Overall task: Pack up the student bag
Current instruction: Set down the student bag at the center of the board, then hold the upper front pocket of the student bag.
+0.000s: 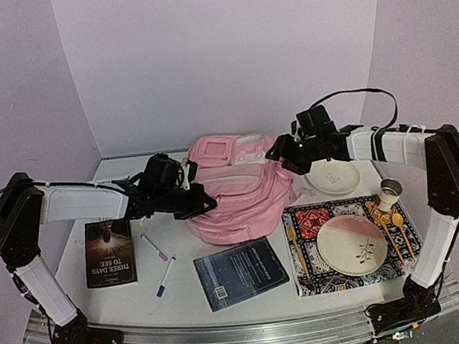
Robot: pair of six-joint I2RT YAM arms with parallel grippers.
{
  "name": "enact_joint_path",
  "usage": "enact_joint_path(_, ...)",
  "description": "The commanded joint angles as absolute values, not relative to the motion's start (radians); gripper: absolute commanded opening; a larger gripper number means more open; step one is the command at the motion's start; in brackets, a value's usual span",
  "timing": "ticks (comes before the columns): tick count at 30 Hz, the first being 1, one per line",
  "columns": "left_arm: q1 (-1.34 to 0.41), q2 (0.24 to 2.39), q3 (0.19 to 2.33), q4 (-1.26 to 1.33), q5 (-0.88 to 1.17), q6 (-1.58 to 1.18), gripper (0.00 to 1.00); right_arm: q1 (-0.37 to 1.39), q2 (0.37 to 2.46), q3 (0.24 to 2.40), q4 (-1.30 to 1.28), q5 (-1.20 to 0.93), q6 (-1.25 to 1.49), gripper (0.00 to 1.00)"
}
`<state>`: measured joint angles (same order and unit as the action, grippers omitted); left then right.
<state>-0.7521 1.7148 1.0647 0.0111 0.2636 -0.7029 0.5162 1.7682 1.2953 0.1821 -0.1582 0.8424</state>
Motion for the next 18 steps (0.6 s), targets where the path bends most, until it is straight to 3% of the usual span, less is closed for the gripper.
enact_joint_path(1,-0.755,1.729,1.133,0.089,0.337,-0.726,0.00,0.559,1.651,1.282,0.230,-0.106,0.863,0.63)
enact_joint_path(18,-0.755,1.715,1.154,0.093,0.380,-0.752,0.00,0.759,1.713,1.173,0.323,-0.055,1.191,0.68)
